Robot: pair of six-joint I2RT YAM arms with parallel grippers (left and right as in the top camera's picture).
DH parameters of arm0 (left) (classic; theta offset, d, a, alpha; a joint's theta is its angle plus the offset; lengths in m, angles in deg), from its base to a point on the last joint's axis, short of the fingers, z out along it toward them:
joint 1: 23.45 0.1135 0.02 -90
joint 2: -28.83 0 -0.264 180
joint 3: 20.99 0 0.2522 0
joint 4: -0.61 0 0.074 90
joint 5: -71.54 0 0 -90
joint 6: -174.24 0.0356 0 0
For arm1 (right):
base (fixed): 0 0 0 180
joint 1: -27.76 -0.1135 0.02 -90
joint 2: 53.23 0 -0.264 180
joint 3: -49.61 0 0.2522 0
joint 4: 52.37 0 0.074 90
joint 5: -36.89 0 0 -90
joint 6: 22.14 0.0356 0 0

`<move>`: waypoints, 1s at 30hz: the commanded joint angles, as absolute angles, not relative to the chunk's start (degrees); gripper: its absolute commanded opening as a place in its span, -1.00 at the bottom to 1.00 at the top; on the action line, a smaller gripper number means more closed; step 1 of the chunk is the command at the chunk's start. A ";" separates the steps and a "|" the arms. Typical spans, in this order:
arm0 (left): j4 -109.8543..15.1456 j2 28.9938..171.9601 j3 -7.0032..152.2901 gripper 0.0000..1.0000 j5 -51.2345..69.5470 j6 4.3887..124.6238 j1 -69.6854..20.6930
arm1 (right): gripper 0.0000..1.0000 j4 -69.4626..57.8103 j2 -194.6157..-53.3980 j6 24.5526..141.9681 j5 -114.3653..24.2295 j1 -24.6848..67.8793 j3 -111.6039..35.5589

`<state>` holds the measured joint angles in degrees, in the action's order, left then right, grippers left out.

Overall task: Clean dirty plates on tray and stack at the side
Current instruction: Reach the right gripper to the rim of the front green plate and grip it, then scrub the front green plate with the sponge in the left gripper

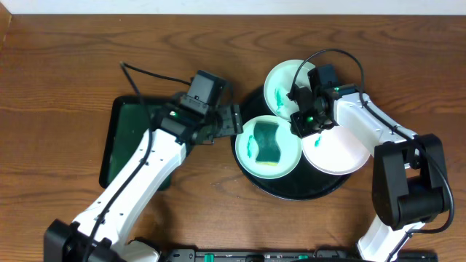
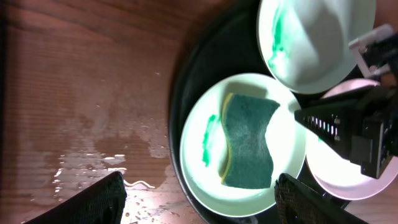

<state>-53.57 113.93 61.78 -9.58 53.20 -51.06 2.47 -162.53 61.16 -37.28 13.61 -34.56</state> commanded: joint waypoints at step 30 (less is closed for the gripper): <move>-39.15 132.62 61.04 0.32 -8.61 53.79 -64.92 | -0.97 -1.16 -162.97 60.53 -34.61 13.96 -30.89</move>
